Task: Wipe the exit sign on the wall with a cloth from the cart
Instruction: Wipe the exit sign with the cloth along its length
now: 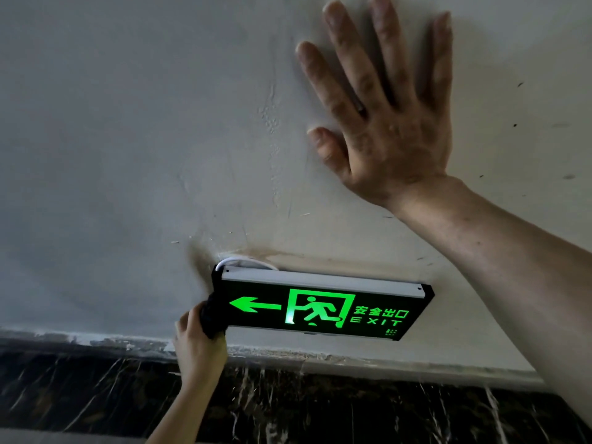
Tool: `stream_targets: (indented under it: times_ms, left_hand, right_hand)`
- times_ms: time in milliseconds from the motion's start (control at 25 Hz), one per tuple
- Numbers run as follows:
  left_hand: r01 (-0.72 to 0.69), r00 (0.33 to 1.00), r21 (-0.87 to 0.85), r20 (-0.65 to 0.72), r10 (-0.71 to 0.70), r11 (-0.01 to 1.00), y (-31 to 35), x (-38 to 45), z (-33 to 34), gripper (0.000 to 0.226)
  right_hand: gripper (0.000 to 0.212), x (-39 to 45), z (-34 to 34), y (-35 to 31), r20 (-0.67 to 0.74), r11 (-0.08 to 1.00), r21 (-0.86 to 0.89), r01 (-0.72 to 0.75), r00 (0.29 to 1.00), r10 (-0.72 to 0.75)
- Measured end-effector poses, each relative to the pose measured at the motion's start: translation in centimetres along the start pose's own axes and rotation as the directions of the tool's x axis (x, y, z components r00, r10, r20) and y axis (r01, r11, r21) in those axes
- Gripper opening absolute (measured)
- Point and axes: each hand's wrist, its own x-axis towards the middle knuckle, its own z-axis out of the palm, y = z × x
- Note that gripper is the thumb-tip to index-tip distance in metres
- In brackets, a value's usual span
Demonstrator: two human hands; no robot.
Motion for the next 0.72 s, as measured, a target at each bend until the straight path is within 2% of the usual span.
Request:
stream_targets:
  times_ms: [80,160,240,320,440,560,640,680,720]
  left_hand:
    - [0.094,0.992,0.084,0.077,-0.101,0.992,-0.7,-0.7,0.7,0.025]
    - [0.204,0.955,0.047,0.208,-0.209,0.978,-1.2,-2.5,1.2,0.017]
    - [0.241,0.926,-0.014,0.302,-0.226,0.97,-1.5,-5.0,1.3,0.027]
    - [0.32,0.899,-0.205,0.375,-0.228,0.925,-1.3,-7.2,0.5,0.039]
    - [0.483,0.854,-0.542,0.465,-0.233,0.687,0.2,-9.6,-1.8,0.036]
    - [0.559,0.811,-0.701,0.574,-0.114,0.443,3.1,-12.0,-5.1,0.039]
    - [0.594,0.775,-0.729,0.633,0.003,0.34,5.1,-13.2,-7.0,0.045]
    - [0.599,0.755,-0.73,0.652,0.07,0.329,6.1,-13.6,-7.8,0.046]
    - [0.59,0.731,-0.728,0.665,0.15,0.349,7.0,-13.9,-8.4,0.047]
  right_hand:
    - [0.06,-0.1,0.0,-0.1,-0.008,1.0,-0.026,0.012,1.0,-0.012]
    - [0.062,0.1,0.1,0.1,-0.003,0.999,-0.03,0.017,1.0,-0.017]
    - [0.062,0.2,-0.4,0.2,0.026,1.0,-0.016,0.001,1.0,0.0]
    - [0.061,-0.1,-1.2,-0.1,0.076,1.0,0.012,-0.004,0.997,0.003]
    - [0.063,0.8,-3.2,-0.2,0.245,0.995,0.098,-0.029,0.97,0.004]
    - [0.066,0.9,-7.5,-1.5,0.371,0.952,0.236,-0.193,0.924,0.096]
    - [0.064,-2.1,-11.8,-3.6,0.44,0.836,0.408,-0.368,0.881,0.173]
    - [0.062,-4.3,-14.1,-4.9,0.533,0.708,0.494,-0.504,0.819,0.212]
    - [0.061,-6.5,-16.2,-6.1,0.668,0.513,0.529,-0.676,0.704,0.241]
